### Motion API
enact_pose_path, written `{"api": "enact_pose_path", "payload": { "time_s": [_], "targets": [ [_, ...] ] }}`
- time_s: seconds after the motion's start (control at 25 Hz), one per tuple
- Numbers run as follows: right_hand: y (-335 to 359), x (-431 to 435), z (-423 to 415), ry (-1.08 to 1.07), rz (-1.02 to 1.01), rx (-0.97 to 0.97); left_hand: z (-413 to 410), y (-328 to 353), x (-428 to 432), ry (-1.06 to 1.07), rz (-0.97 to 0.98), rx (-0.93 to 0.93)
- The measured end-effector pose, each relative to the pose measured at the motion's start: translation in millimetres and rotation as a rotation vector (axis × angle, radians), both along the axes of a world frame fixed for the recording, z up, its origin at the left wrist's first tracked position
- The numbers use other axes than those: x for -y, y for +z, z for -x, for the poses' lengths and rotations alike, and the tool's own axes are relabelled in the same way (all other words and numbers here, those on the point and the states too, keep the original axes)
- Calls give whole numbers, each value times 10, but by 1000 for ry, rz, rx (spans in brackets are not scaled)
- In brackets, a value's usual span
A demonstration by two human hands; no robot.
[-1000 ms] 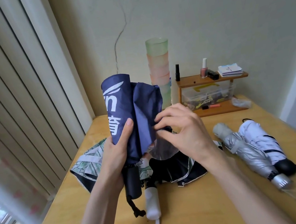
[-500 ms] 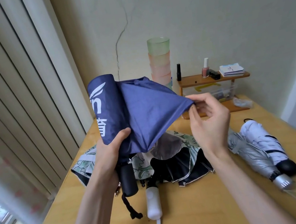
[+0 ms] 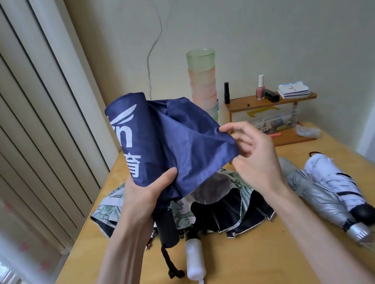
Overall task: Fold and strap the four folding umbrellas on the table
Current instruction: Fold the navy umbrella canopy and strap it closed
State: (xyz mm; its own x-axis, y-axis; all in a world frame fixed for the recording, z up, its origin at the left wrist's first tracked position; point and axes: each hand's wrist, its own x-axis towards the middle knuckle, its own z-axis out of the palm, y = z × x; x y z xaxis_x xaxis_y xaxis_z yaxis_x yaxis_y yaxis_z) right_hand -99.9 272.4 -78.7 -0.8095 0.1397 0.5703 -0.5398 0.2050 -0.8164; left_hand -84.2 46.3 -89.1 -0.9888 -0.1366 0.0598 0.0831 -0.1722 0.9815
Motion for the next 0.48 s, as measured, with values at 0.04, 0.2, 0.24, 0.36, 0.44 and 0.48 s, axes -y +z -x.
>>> {"api": "enact_pose_path", "payload": {
  "time_s": [0.04,0.2,0.24,0.36,0.44,0.48],
  "targets": [
    [-4,-15,1,-39,-17,-11,19,-3,1,43,10,0],
    [-2,-19,-28,-212,-65,-116,57,-12,40,161,-54,36],
    [5,-9,-31,-231,-37,-134,58,-17,50,164,-57,36],
    [8,-27,-11,-201,-32,-124,45,-22,61,123,-24,-11],
    [-9,-86,-1,-198,-115,-127,35,-11,70,116,-3,-35],
    [-14,-117,-8,-240,-191,-165,41,-4,81,129,8,-41]
  ]
}}
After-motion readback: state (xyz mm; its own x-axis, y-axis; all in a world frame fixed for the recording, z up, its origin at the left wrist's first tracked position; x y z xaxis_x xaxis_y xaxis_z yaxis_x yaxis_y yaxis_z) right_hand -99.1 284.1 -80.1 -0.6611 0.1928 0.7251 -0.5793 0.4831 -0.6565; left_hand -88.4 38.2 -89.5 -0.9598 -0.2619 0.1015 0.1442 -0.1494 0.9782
